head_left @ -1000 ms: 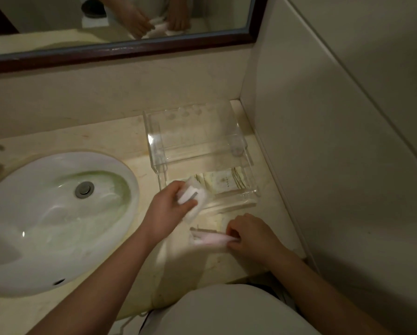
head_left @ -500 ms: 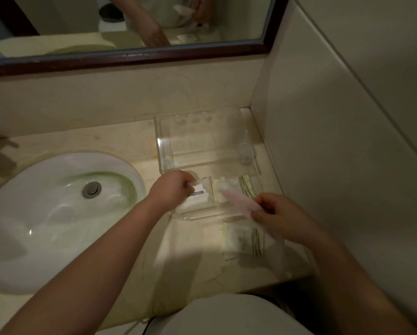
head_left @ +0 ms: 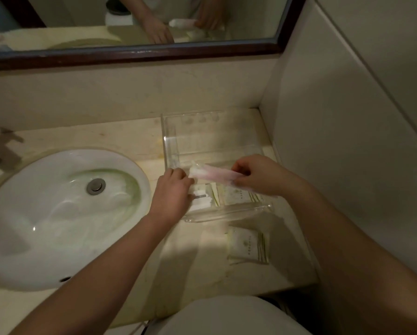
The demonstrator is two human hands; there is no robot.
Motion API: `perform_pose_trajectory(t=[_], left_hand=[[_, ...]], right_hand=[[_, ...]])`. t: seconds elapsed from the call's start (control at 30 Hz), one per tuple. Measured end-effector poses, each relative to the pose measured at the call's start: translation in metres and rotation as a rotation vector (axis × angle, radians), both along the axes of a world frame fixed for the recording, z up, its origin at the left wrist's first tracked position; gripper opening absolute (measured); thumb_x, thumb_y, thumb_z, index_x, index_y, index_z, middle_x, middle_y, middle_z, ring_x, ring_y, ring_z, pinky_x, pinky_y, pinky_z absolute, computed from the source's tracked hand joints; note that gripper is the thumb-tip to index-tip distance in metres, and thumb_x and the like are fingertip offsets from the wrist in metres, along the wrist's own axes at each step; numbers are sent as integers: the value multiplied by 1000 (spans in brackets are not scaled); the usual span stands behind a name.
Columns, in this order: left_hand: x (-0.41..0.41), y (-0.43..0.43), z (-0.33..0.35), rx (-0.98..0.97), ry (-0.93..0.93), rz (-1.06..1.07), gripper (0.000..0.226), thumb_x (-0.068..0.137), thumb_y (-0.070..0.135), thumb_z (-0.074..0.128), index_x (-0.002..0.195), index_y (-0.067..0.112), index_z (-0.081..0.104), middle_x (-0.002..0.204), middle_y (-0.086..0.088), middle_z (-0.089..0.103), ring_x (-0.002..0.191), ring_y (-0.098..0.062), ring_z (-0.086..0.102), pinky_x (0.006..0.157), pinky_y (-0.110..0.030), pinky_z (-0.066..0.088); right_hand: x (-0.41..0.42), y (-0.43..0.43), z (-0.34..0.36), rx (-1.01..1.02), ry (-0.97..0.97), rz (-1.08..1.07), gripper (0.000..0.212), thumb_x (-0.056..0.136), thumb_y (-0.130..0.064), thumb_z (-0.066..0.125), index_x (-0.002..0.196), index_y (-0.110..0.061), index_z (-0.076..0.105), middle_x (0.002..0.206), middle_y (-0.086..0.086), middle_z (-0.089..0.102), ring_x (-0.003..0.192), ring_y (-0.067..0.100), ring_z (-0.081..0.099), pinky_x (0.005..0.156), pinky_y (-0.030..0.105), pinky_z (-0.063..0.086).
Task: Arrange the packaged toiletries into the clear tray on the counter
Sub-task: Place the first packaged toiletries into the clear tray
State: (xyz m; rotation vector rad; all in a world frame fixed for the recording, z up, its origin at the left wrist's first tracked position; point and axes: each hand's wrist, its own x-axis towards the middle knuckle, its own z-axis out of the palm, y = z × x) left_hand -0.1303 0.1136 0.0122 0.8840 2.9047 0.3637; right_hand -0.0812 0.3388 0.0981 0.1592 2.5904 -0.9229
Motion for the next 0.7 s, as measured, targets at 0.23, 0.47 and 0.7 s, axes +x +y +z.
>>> perform_pose_trajectory(t=[0.23,0.47,0.7], left_hand=[[18,-25,-11,150,13,-203,17,83,30,62,93,24,74,93,6,67,86,-22,56,72,-33,43],[21,-19,-3,103,-56,-222,42,86,48,38,87,29,76,93,14,68,90,-17,54,78,-34,39],[33,-6,14,512,-407,-43,53,75,40,71,125,31,55,102,21,56,89,0,54,74,-9,39]], right_hand=[[-20,-7,-6,-64,53,-98,10,89,-25,61,83,-20,66,72,-3,64,62,10,56,57,28,41],[12,-12,-22,-680,-9,-775,21,89,-9,56,108,-9,64,101,13,70,91,26,70,75,35,58],[38,-44,-50,-1278,-168,-1328,29,93,1,50,121,5,50,113,23,63,97,28,66,67,33,62]])
